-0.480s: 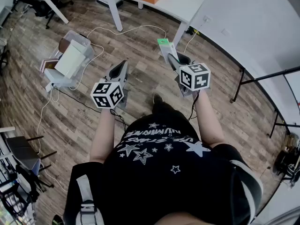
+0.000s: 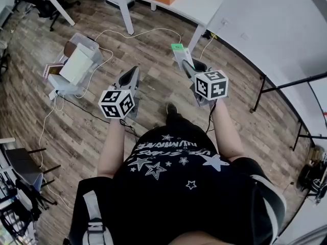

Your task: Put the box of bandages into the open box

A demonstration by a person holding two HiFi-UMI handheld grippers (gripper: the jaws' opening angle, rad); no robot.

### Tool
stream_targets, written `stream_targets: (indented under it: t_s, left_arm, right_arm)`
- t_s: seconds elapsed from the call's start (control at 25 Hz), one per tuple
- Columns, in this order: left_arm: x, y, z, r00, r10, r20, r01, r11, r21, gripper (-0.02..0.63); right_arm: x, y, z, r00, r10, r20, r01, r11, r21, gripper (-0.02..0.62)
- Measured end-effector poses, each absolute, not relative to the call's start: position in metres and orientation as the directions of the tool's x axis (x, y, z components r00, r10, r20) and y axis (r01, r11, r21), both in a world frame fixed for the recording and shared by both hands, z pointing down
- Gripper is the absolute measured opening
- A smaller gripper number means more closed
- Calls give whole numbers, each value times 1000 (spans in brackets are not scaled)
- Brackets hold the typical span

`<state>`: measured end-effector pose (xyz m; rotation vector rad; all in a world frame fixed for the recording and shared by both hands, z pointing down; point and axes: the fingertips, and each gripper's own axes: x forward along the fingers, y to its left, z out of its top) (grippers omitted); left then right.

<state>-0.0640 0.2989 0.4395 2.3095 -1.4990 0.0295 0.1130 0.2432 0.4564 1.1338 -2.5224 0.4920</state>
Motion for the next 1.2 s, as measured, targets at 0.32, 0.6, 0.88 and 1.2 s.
stream_targets:
  t_s: [0.32,0.6,0.88,1.2]
  left_arm:
    - [-77,319,453,433,-868,244,-880,-348,324,20]
    - [-94,318,453,415,-878,238,-884,-327,333,20]
    - [-99,280,462,406,-875,264,-890,-313,332,20]
    - [-108,178,470,386,-876,289,-903,-294,315,20]
  right_arm:
    - [100,268,465,-642,-638,425,-748,643,-166,114]
    - [93,264,473,-639,-630,442,-750,637,-176,114]
    - [91,219,487,-635,-621,460,-756,622,-203,114]
    - [85,110,504,-643,-608,465,-754,609,-246,114]
